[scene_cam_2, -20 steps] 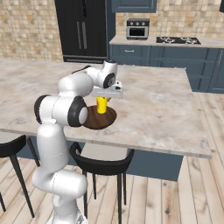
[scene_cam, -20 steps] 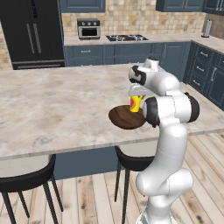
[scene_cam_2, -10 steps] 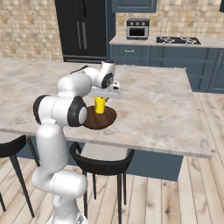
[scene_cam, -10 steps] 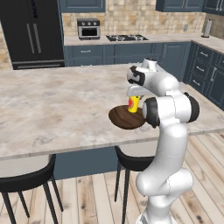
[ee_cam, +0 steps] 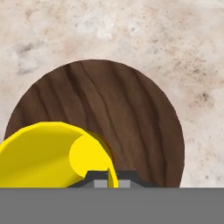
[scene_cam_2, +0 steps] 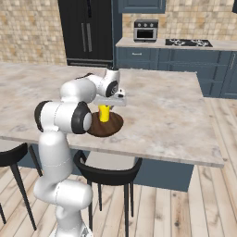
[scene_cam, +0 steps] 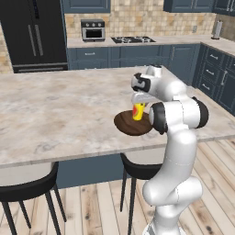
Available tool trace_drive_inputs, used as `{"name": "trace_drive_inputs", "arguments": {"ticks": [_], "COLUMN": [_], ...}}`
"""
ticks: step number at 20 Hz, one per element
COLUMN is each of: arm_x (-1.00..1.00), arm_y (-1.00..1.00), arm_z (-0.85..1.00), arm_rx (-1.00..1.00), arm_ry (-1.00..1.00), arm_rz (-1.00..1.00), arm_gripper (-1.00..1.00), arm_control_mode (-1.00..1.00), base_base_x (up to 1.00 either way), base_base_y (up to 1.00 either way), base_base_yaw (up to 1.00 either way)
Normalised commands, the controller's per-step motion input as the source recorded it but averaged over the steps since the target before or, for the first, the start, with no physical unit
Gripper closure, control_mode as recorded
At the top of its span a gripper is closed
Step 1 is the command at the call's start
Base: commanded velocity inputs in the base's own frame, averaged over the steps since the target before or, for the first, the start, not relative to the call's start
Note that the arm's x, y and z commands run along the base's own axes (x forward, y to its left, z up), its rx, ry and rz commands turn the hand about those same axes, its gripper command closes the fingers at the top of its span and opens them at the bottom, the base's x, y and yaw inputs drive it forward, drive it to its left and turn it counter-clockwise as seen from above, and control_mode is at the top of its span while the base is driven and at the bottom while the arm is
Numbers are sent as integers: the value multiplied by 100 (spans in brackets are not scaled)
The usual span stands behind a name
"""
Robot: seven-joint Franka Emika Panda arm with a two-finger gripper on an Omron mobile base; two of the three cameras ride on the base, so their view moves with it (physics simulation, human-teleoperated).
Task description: Place the cup inside the bowl on the dining table and move the bowl to any counter.
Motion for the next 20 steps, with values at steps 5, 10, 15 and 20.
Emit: {"name": "trace_drive_inputs", "arguments": {"ticks": [5,10,15,20], "arm_x": [0,0,0,0], "arm_y": [17,9,0,0], "arm_z": [-13,-11,-8,-1], "arm_rx": [0,-1,-2,-1], "arm_ry": [-3,0,0,0], "arm_rz": [0,0,0,0], "arm_gripper": [100,100,100,100], "arm_control_mode": [-100,-100,-100,-100], "base_base_x": [0,0,0,0], "base_base_y": [0,0,0,0], "base_base_yaw": [0,0,0,0]}}
